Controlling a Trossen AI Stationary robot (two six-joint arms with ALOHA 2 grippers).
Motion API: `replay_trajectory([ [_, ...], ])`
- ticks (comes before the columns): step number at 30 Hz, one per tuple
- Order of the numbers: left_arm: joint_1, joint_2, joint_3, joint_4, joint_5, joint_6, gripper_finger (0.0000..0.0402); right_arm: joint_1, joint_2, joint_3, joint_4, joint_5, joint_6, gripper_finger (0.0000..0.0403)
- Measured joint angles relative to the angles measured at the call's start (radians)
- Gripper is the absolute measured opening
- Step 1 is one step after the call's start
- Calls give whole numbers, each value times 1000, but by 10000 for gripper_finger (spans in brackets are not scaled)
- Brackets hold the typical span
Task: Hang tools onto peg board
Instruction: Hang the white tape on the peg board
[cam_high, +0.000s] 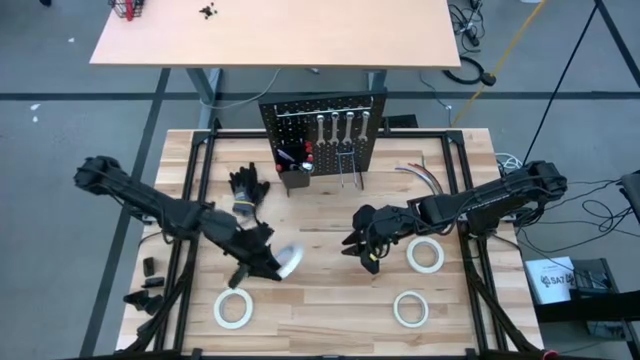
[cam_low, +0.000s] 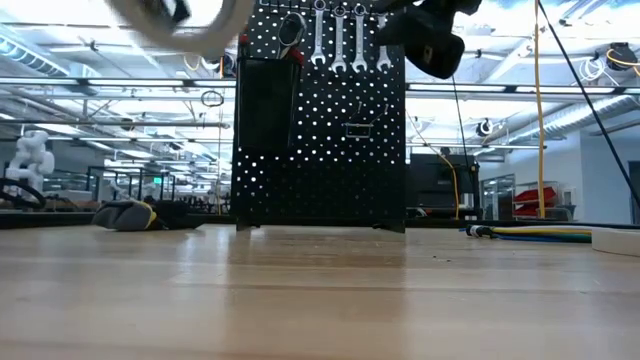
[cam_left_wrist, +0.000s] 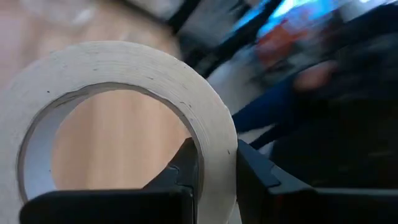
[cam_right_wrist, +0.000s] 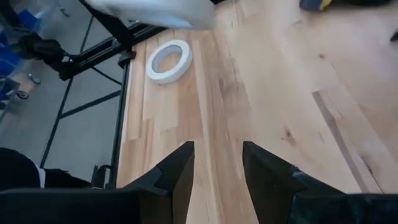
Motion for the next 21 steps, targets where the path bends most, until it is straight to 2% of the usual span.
replay_trajectory([
  [7,32,-24,0,269,155,7,56,2,3,0,77,0,-171,132],
  [11,41,-22,0,302,164,9,56,-5,3,0,279,-1,-272,132],
  [17,41,-22,0,401,203,1,56,18,3,0,560,-9,-661,132],
  [21,42,-20,0,406,217,0,56,18,3,0,649,-7,-748,132],
])
